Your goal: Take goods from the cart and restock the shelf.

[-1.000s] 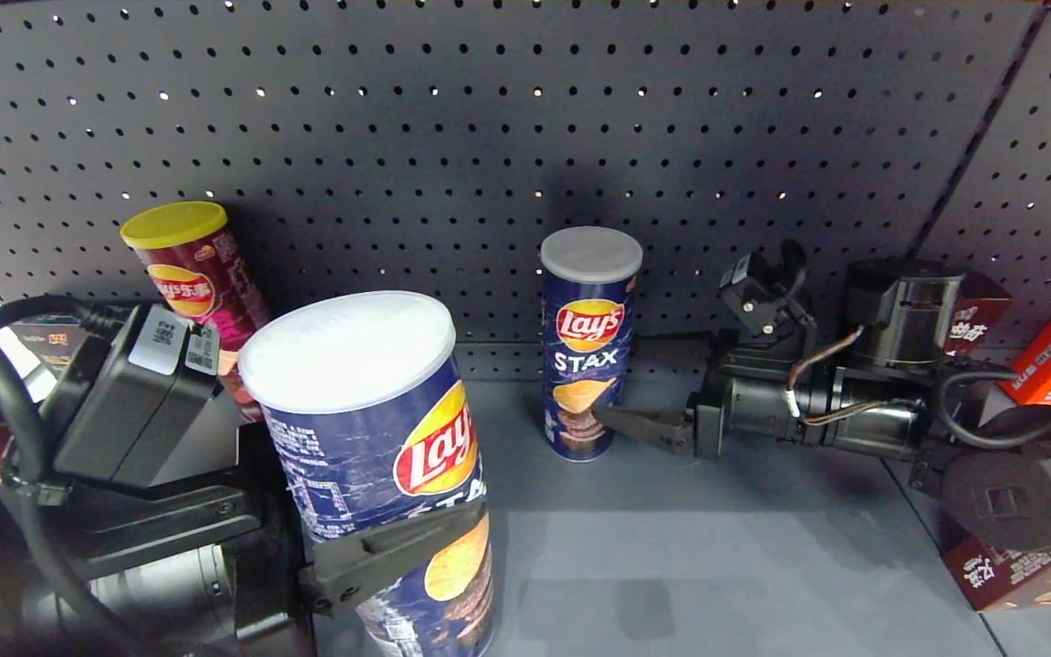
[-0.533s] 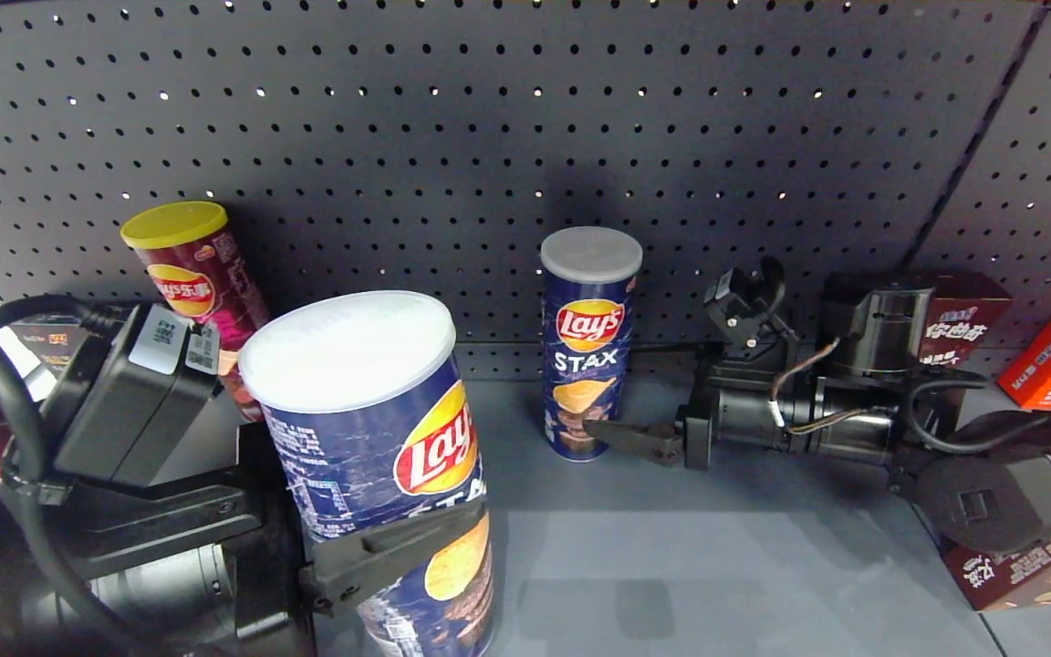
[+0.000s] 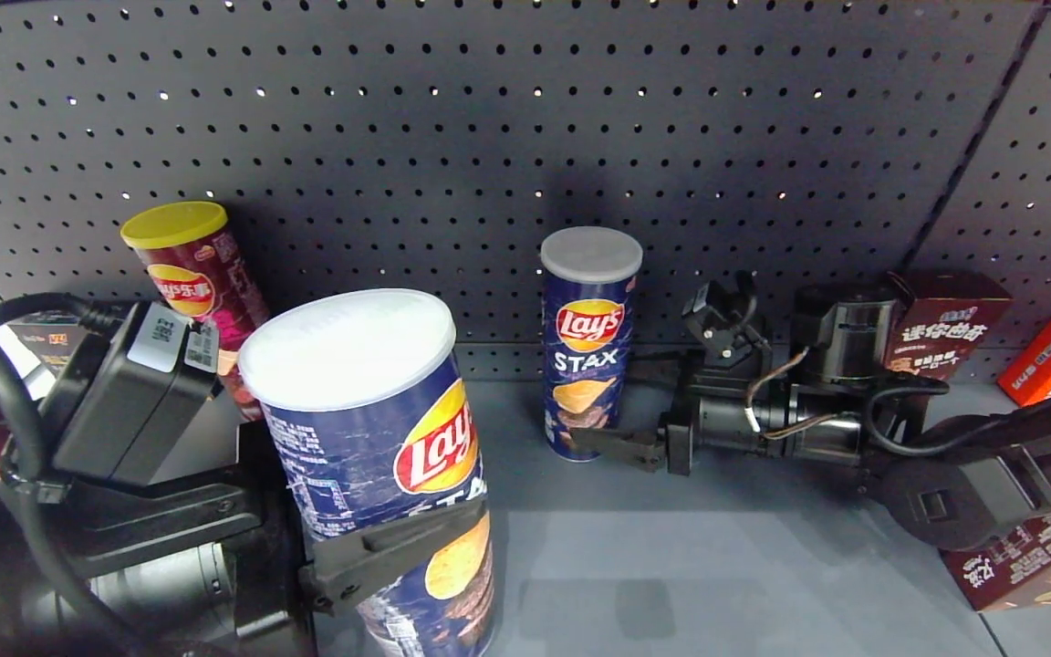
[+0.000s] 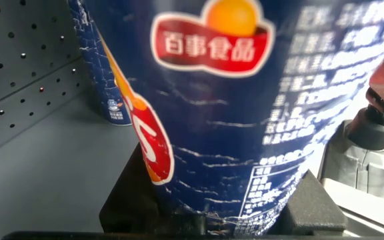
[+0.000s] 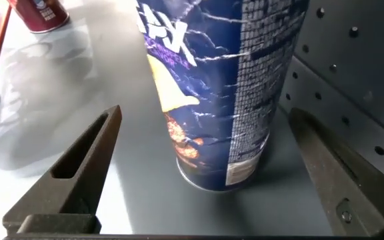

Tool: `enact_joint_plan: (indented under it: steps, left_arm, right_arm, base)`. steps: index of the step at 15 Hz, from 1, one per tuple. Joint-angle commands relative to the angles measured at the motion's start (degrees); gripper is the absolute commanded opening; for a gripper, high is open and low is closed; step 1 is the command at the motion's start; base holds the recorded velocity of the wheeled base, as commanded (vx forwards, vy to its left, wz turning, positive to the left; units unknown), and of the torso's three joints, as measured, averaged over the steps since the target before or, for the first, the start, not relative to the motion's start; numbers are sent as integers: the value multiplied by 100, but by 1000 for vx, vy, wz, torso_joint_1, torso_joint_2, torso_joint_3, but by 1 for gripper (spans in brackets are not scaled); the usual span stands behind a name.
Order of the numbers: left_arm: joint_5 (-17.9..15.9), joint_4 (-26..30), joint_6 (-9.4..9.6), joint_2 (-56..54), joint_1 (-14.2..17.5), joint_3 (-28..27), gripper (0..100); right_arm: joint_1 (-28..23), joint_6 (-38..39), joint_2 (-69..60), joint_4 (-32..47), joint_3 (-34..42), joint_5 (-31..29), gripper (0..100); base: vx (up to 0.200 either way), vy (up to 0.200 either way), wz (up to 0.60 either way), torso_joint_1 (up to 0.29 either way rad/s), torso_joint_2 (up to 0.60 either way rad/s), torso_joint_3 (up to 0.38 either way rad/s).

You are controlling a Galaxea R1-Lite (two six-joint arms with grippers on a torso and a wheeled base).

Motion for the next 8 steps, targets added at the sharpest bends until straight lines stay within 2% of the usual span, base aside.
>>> enact_joint_plan:
  steps: [1,6,8]
  left_arm:
    - [-4,-2,2,7,-6,8,0]
    - [-4,-2,-7,7,-6,8,0]
    - [-4,-11,-68,7,2,8,0]
  right_arm:
    - [39,-2,112,0,-79,-12,100]
    - [136,-2,411,8,-387,-56,100]
    - [153,-2,507,0,-483,-56,100]
  base:
    - [0,0,0,0,0,0]
    - [0,0,0,0,0,0]
    - [0,0,0,0,0,0]
